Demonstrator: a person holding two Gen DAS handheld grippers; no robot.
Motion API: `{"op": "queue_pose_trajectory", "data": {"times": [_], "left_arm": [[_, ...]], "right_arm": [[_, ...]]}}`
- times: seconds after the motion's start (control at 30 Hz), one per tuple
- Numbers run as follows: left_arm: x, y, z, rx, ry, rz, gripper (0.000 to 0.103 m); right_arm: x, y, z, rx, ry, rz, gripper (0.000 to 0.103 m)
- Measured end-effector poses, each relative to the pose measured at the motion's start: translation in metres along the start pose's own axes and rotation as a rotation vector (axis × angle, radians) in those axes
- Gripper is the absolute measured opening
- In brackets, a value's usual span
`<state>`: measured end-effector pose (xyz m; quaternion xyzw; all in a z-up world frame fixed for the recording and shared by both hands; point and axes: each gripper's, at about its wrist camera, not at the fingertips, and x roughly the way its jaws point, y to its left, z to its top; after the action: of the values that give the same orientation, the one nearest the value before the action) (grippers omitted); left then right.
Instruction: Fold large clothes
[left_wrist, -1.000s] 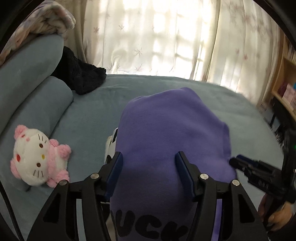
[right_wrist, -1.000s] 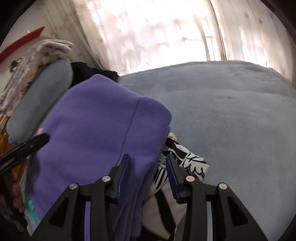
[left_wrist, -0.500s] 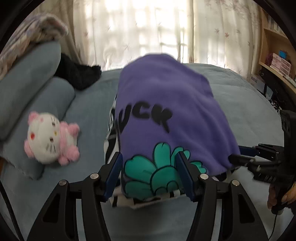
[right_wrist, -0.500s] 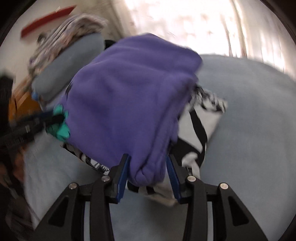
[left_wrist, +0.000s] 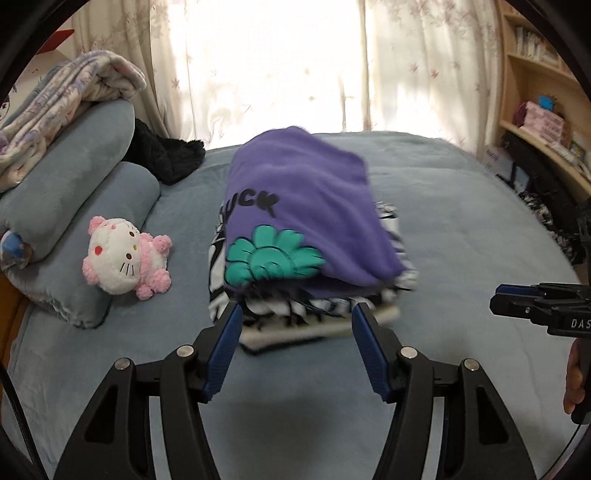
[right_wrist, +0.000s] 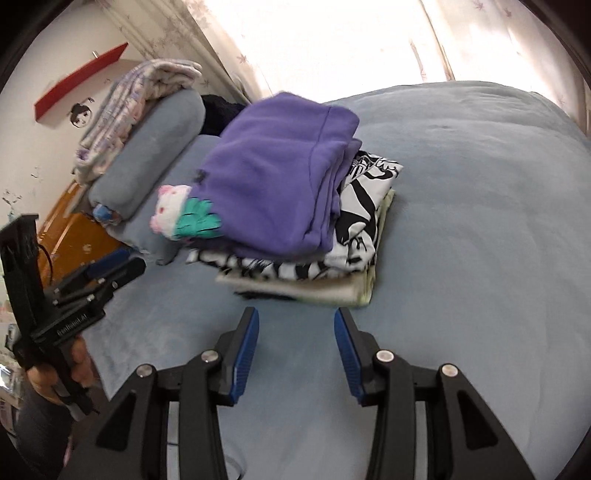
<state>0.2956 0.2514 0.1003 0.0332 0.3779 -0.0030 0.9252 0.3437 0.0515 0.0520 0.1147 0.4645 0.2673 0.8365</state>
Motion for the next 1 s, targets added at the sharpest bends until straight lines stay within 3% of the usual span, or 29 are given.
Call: {"op": "queue_pose_trajectory", "data": {"times": [0.17,0.43,0.6,0.7,0.8,1.0], "left_arm": [[-0.075,-0.034,-0.024,-0.03,-0.038,-0.05,0.071],[-0.157,-0.084,-0.056,-0.056,-0.066,-0.124,0.075],[-0.207,-0.113,-0.074,-0.066,-0.099,-0.166,0.078],[-0.233,-0.126,-0.086,-0.081,-0.117,-0.17,0.087],[-0.249,-0.139,-0.103,-0.081,-0.129,-0.187,0.088],[-0.243,-0.174,-0.154,-0.069,-0.11,-0.144,0.091]], "right_arm": [[-0.073,0.027,-0.032,-0.062,-0.038,-0.023,0.043],[-0.167,0.05,-0.088,-0.114,-0.049,-0.029,0.043],[-0.22,0.05,-0.123,-0.129,-0.099,-0.018,0.044],[-0.24,0.049,-0.14,-0.139,-0.133,-0.036,0.045],[-0.251,0.05,-0.165,-0.166,-0.16,-0.084,0.047],[-0.251,0.048,-0.211,-0.179,-0.2,-0.151,0.056]]}}
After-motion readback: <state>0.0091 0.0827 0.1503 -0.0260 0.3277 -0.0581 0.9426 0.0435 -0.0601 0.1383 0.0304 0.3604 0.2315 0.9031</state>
